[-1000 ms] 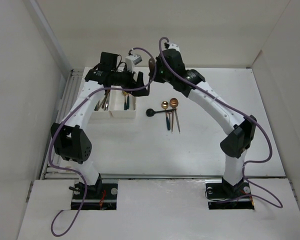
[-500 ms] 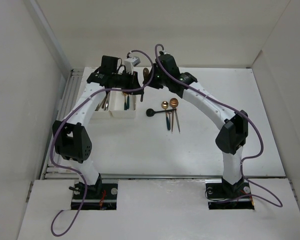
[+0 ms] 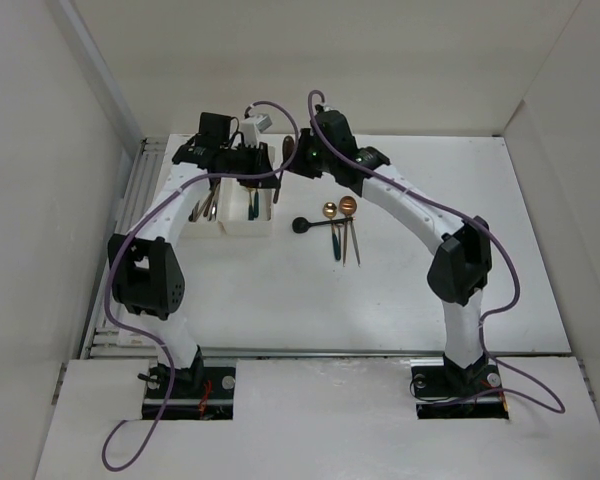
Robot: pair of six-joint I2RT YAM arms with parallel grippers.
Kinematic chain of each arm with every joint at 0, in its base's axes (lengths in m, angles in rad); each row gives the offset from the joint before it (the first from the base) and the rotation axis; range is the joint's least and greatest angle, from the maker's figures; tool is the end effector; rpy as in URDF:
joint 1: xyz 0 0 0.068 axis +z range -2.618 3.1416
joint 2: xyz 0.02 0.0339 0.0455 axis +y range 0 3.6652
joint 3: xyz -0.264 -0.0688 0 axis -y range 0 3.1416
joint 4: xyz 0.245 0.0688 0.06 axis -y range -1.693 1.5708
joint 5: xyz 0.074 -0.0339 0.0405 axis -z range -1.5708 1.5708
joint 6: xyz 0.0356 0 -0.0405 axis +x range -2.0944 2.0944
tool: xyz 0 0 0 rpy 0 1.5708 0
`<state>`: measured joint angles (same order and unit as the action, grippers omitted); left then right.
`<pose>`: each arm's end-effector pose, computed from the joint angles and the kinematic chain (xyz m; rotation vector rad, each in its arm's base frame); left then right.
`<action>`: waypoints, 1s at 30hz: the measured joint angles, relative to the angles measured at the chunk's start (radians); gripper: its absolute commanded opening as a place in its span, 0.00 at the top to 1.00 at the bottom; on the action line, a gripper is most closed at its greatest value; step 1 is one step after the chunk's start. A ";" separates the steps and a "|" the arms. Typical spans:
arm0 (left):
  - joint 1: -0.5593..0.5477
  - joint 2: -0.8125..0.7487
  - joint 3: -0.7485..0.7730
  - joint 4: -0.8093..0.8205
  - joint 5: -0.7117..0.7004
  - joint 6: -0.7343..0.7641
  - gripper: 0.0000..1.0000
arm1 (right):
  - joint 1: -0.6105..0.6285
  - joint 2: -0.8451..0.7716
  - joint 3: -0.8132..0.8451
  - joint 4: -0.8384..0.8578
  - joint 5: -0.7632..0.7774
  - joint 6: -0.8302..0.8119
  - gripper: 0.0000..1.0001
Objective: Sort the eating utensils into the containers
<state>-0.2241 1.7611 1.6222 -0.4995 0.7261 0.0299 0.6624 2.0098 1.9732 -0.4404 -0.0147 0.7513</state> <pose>0.3864 -0.1123 0.3383 0.6721 2.0563 -0.9071 0.3755 0.2935 0.3531 0.0867 2.1677 0.8699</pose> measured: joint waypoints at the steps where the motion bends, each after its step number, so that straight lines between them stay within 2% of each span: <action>1: 0.006 0.008 0.002 -0.002 0.000 -0.004 1.00 | -0.003 0.011 0.000 0.012 -0.012 0.001 1.00; 5: 0.031 0.034 0.002 -0.007 -0.030 -0.014 1.00 | -0.009 0.088 0.036 0.066 -0.067 0.002 1.00; 9: 0.084 0.056 0.010 -0.010 -0.118 -0.029 1.00 | -0.008 0.256 0.207 0.111 -0.145 0.011 0.96; 10: 0.098 0.064 0.017 -0.013 -0.139 -0.032 1.00 | -0.006 0.304 0.262 0.121 -0.164 0.017 0.91; 11: 0.110 0.074 0.023 -0.013 -0.157 -0.032 1.00 | -0.006 0.354 0.317 0.134 -0.185 0.020 0.71; 13: 0.128 0.101 0.037 -0.014 -0.196 -0.031 1.00 | -0.002 0.422 0.381 0.158 -0.214 0.037 0.53; 14: 0.134 0.127 0.058 -0.021 -0.209 -0.022 0.78 | 0.000 0.437 0.388 0.163 -0.225 0.040 0.40; 15: 0.137 0.156 0.079 -0.029 -0.222 -0.005 0.61 | 0.002 0.439 0.386 0.158 -0.223 0.045 0.34; 16: 0.140 0.181 0.098 -0.051 -0.236 0.011 0.52 | 0.001 0.439 0.371 0.161 -0.195 0.042 0.28; 17: 0.143 0.208 0.114 -0.069 -0.245 0.018 0.46 | -0.006 0.426 0.347 0.169 -0.185 0.044 0.26; 18: 0.145 0.234 0.126 -0.075 -0.255 0.018 0.42 | -0.013 0.412 0.319 0.171 -0.179 0.042 0.19; 19: 0.145 0.259 0.134 -0.079 -0.266 0.024 0.37 | -0.020 0.395 0.294 0.166 -0.166 0.036 0.19; 22: 0.140 0.291 0.135 -0.080 -0.280 0.024 0.34 | -0.032 0.369 0.269 0.156 -0.165 0.022 0.19; 30: 0.143 0.243 0.154 -0.079 -0.308 0.025 0.33 | -0.064 0.189 0.185 0.062 -0.195 -0.102 0.17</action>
<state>-0.0807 2.0045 1.7767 -0.5781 0.4183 0.0551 0.5987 2.1990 2.1586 -0.3786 -0.2100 0.6491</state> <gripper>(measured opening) 0.669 0.820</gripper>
